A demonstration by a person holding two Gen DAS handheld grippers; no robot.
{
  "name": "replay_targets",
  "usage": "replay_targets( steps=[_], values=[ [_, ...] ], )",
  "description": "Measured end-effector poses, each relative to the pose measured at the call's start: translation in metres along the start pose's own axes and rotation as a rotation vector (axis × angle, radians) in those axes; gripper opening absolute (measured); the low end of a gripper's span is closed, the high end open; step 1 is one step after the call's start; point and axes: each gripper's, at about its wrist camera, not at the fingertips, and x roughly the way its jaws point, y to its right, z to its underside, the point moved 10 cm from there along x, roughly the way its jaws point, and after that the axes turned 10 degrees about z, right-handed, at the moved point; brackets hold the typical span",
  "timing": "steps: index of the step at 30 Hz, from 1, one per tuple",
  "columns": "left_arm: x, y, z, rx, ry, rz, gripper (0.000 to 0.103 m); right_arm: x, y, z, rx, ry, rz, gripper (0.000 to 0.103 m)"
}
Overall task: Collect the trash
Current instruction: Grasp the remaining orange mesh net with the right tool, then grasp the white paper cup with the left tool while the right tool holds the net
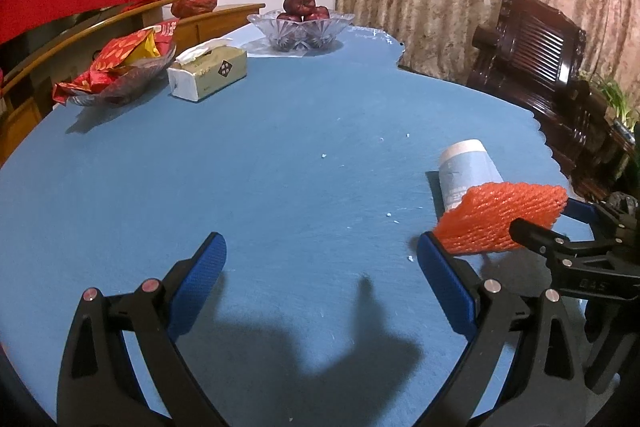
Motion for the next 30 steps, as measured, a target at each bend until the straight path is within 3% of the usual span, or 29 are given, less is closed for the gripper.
replay_targets(
  steps=[4, 8, 12, 18, 30],
  values=[
    [0.003, 0.002, 0.002, -0.006, -0.006, 0.004, 0.094, 0.003, -0.006, 0.004, -0.010, -0.024, -0.040, 0.071],
    [0.004, 0.004, 0.004, -0.008, -0.010, 0.005, 0.094, 0.002, -0.006, 0.007, -0.004, -0.038, -0.063, 0.041],
    [0.004, 0.007, 0.006, -0.008, -0.013, 0.006, 0.094, -0.002, -0.007, 0.012, -0.007, -0.040, -0.080, 0.023],
    [0.003, 0.010, 0.006, -0.007, -0.011, 0.010, 0.094, -0.015, -0.009, 0.017, -0.007, -0.039, -0.109, 0.012],
    [-0.014, 0.037, 0.007, 0.014, 0.005, 0.035, 0.094, -0.065, 0.012, 0.030, 0.035, -0.006, -0.097, 0.011]
  ],
)
